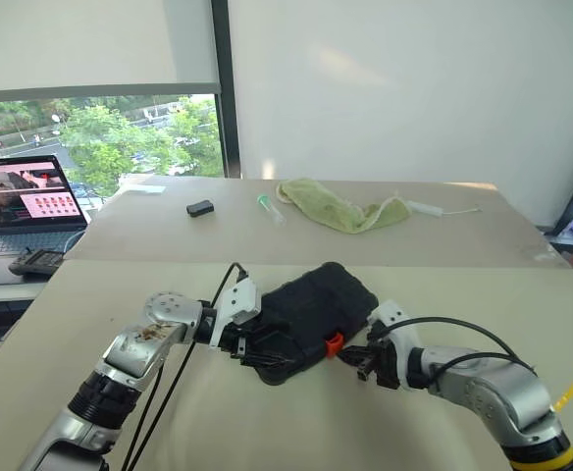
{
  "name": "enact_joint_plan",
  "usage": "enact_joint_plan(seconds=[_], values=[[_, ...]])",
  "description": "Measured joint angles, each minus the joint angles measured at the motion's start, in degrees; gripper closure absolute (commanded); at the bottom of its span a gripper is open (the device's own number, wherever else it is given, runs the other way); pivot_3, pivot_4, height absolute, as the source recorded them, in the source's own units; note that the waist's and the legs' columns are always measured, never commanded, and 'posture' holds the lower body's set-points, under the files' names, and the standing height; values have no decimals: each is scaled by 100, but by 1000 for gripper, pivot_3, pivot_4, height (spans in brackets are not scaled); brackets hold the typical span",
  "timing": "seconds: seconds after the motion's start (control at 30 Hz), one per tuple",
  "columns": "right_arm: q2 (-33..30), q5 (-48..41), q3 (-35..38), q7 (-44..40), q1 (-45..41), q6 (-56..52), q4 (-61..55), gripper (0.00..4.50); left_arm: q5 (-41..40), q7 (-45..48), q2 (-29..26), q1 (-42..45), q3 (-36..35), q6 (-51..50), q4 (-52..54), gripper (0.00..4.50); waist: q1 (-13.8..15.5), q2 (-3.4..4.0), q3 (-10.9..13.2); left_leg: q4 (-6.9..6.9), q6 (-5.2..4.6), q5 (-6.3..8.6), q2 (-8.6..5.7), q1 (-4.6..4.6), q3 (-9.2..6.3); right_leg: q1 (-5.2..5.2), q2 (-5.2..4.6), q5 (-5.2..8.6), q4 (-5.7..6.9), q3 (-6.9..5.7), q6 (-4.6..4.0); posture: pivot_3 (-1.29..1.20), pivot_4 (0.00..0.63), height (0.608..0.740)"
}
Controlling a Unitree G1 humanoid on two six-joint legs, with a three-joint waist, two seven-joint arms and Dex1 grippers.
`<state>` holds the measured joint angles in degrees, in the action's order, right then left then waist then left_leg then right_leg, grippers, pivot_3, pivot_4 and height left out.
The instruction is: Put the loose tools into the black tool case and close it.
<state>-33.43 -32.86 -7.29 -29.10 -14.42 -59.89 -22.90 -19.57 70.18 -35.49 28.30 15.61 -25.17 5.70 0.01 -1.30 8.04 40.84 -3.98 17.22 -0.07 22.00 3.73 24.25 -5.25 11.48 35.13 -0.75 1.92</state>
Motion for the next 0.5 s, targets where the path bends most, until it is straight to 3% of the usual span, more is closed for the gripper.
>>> enact_joint_plan(seconds=[0.13,0.23,0.33,0.5], values=[[68,35,-4,-53,-22,39,33,4461,0,-40,3,-69,-46,48,31,690,-21,0,0,-2,1,0,1,1,-1,3,0,0,1,0,0,0,150,740],[-281,29,220,-337,416,399,-554,4461,-73,-334,220,-299,-252,135,84,690,2,13,5,-5,-2,1,0,9,-2,8,-9,0,0,-2,2,0,150,740],[-443,-10,906,-557,935,957,-1162,3687,-463,-659,340,-472,-672,-294,210,26,22,11,8,-3,-2,1,1,19,-6,12,-7,-1,-3,-8,4,0,150,740],[-759,-230,2801,-1155,2593,1572,-1994,2026,-1295,-1206,189,-1581,-1886,-870,1128,0,39,11,8,-11,1,7,7,15,-12,7,-13,7,-8,-6,13,0,150,740]])
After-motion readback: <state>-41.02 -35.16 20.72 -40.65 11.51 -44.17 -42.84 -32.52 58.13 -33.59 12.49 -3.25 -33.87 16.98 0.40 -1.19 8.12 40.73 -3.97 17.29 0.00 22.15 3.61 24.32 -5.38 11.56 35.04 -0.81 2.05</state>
